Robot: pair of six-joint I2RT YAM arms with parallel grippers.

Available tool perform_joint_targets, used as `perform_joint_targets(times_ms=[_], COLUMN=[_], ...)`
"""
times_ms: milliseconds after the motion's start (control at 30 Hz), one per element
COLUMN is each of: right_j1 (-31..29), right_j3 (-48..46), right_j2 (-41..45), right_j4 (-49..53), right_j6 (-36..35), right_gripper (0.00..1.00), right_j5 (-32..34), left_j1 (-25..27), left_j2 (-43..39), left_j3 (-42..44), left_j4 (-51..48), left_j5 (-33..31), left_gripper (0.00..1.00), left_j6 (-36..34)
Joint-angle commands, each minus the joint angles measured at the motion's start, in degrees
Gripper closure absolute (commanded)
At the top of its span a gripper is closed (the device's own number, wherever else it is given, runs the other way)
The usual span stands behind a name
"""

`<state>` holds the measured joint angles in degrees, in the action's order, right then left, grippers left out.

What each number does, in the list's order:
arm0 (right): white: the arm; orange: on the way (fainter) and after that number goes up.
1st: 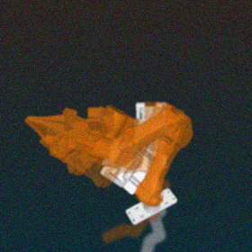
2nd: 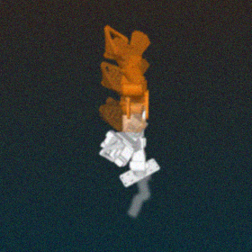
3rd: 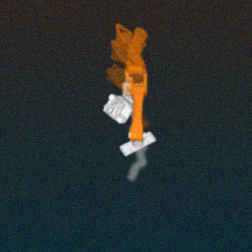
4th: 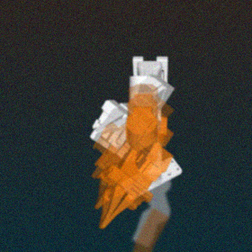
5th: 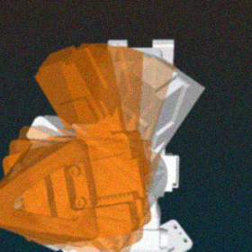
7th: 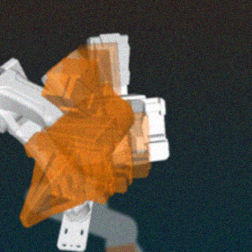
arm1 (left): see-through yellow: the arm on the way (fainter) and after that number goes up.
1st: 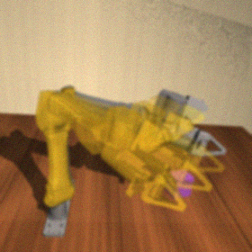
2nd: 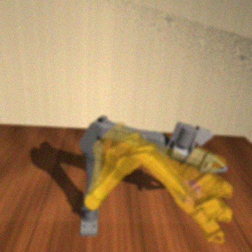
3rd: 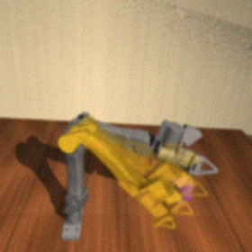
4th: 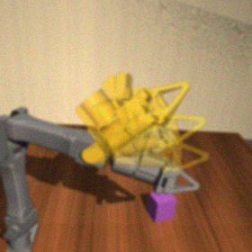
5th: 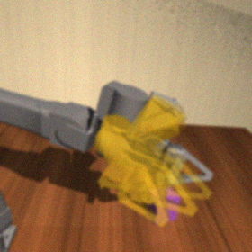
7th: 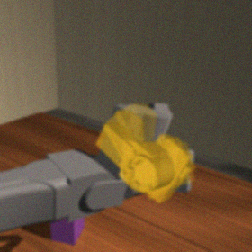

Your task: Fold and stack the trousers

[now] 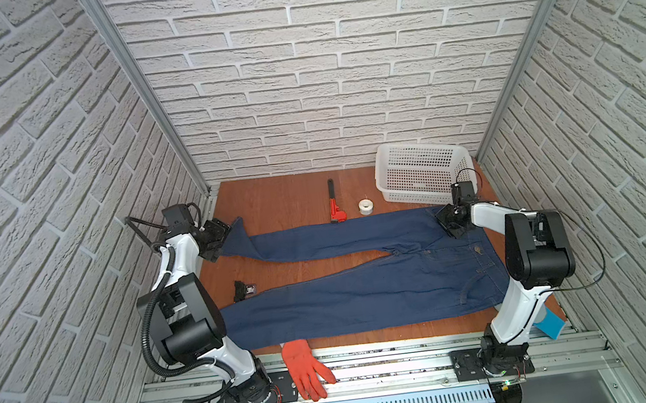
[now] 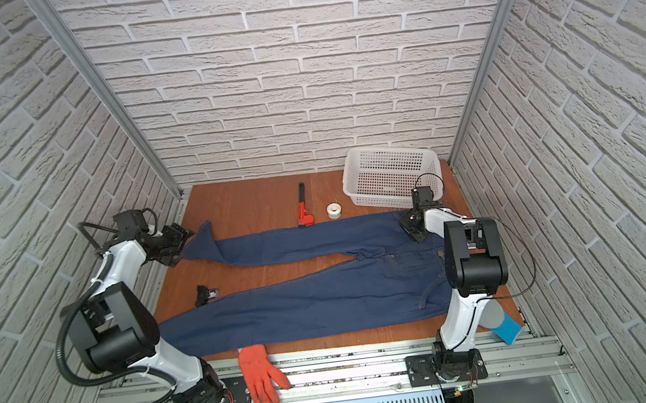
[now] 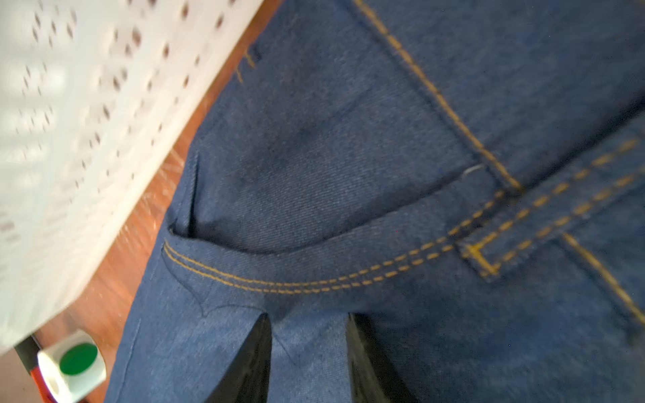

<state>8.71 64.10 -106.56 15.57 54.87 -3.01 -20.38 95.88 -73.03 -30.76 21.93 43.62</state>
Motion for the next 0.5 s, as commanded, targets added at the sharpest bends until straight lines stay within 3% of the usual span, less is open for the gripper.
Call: perform_joint_targets(times_ms=[0,267,467], right_j1=[1.32,-2.21,-4.46], right_j3=[-1.09,3.84,2.91], right_j2=[-1.76,1.87,7.15], right_j4=[-0.02,2.64,5.26], right_j6=[0.92,-5.69,-7.81], right_gripper=[0.62,0.56,0.55], right_j5=[3.71,-1.46,-2.82], left_j1=[1.59,5.58,6.71], left_j2=[2.32,10.87,17.87], left_j3=[-2.84,-8.86,-14.74], left_j4=[3.24,3.47,0.87], left_j5=[1.22,0.01,-6.18], left_gripper=[0.22,0.17,0.18], left_j6=[-1.08,-1.86,-2.96])
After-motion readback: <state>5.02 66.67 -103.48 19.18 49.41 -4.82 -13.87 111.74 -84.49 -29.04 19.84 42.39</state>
